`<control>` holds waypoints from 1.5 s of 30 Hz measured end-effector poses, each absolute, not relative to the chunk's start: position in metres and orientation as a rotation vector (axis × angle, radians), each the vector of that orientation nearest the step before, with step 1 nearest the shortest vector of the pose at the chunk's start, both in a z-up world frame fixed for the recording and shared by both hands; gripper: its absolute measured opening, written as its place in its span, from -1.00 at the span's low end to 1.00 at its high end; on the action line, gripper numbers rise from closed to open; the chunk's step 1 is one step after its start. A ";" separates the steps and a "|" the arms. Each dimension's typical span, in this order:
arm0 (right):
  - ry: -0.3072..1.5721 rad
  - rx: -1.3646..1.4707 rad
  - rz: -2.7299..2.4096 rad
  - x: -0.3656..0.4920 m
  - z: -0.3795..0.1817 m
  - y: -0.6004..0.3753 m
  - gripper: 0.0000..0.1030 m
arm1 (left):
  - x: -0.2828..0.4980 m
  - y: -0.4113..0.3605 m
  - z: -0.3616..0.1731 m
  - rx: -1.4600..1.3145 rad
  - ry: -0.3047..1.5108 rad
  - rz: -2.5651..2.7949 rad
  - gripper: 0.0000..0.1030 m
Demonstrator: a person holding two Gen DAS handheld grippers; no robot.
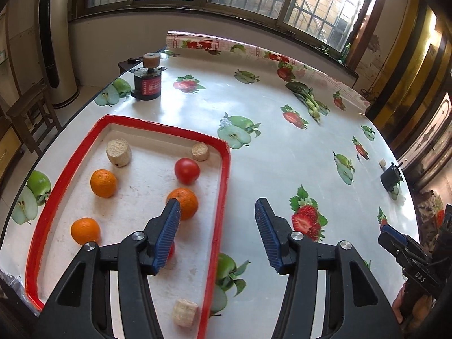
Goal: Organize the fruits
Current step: 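Move back and grasp the dark plum with the left gripper while the right grasps a beige block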
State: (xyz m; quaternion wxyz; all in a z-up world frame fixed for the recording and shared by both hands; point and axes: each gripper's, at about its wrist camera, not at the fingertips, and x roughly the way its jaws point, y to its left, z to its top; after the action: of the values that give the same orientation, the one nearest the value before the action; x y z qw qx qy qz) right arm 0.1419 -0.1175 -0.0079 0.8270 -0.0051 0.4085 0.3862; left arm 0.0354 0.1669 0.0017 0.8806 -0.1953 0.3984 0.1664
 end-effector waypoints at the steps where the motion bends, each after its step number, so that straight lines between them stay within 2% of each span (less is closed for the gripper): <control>1: 0.871 -0.009 0.809 0.142 -0.010 -0.124 -0.04 | 0.037 0.161 0.003 -0.401 0.833 0.332 0.04; 10: 0.909 -0.026 0.788 0.128 -0.028 -0.155 -0.04 | 0.043 0.111 -0.002 -0.350 0.867 0.236 0.04; 21: 0.969 -0.224 0.871 0.120 -0.065 -0.122 0.02 | 0.049 0.073 -0.016 -0.314 0.936 0.161 0.04; 22: 0.974 -0.226 0.877 0.122 -0.068 -0.120 0.00 | 0.051 0.069 -0.018 -0.309 0.944 0.154 0.04; 23: 0.983 -0.212 0.880 0.123 -0.070 -0.120 -0.12 | 0.053 0.064 -0.021 -0.304 0.953 0.143 0.04; 24: 0.981 -0.193 0.875 0.124 -0.070 -0.123 -0.18 | 0.055 0.058 -0.023 -0.295 0.962 0.127 0.04; 32: 0.909 -0.040 0.761 0.129 -0.039 -0.186 -0.18 | 0.083 0.004 -0.044 -0.217 1.019 0.018 0.04; 40: 0.859 0.013 0.712 0.131 -0.020 -0.217 -0.18 | 0.107 -0.018 -0.061 -0.166 1.049 0.001 0.03; 41: 0.855 0.015 0.705 0.132 -0.020 -0.218 -0.18 | 0.108 -0.019 -0.064 -0.159 1.052 0.001 0.00; 43: 0.855 0.024 0.702 0.133 -0.019 -0.220 -0.18 | 0.109 -0.022 -0.064 -0.125 1.035 0.014 -0.21; 45: 0.855 0.029 0.697 0.134 -0.019 -0.221 -0.18 | 0.109 -0.023 -0.065 -0.115 1.028 0.001 -0.50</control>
State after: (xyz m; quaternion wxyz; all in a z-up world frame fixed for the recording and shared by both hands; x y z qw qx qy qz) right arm 0.1337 -0.2215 -0.0190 0.8518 0.0136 0.4059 0.3310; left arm 0.1086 -0.0233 -0.0646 0.8693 -0.0549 0.4913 0.0003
